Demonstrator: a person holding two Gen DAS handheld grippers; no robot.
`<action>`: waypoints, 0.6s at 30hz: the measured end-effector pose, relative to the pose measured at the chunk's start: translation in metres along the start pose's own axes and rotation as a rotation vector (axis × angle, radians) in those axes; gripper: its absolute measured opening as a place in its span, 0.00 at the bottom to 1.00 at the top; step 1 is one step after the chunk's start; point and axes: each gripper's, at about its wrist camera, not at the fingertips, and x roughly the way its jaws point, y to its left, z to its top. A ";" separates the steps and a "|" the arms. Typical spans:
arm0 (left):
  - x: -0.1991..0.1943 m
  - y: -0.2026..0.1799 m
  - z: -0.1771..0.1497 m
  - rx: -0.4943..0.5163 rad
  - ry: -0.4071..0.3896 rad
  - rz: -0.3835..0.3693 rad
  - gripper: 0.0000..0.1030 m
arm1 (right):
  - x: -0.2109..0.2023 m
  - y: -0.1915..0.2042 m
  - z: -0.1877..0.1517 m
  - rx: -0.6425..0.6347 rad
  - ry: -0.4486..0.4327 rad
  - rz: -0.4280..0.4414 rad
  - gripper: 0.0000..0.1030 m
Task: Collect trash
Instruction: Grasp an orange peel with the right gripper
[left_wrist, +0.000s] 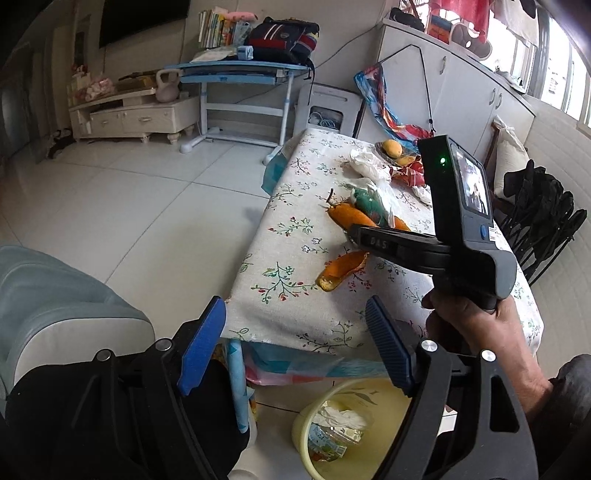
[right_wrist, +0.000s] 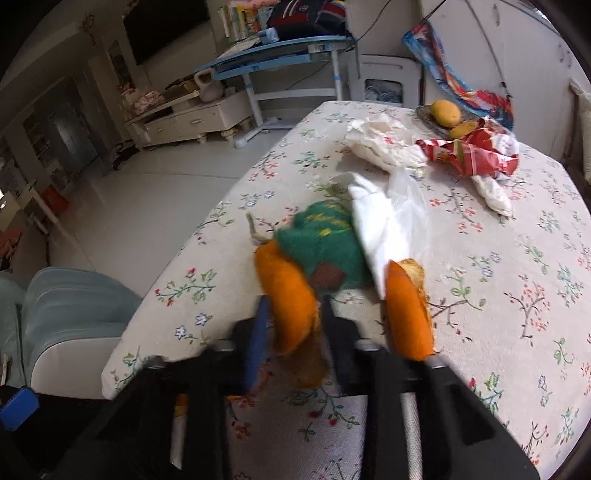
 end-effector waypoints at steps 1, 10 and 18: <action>0.001 0.000 0.001 0.001 0.003 -0.003 0.74 | -0.003 0.001 -0.001 -0.014 0.002 0.006 0.20; 0.021 0.001 0.031 0.039 0.033 0.027 0.75 | -0.051 -0.013 -0.015 -0.041 -0.022 0.089 0.18; 0.044 -0.017 0.043 0.129 0.089 0.016 0.75 | -0.092 -0.063 -0.040 0.056 -0.063 0.045 0.18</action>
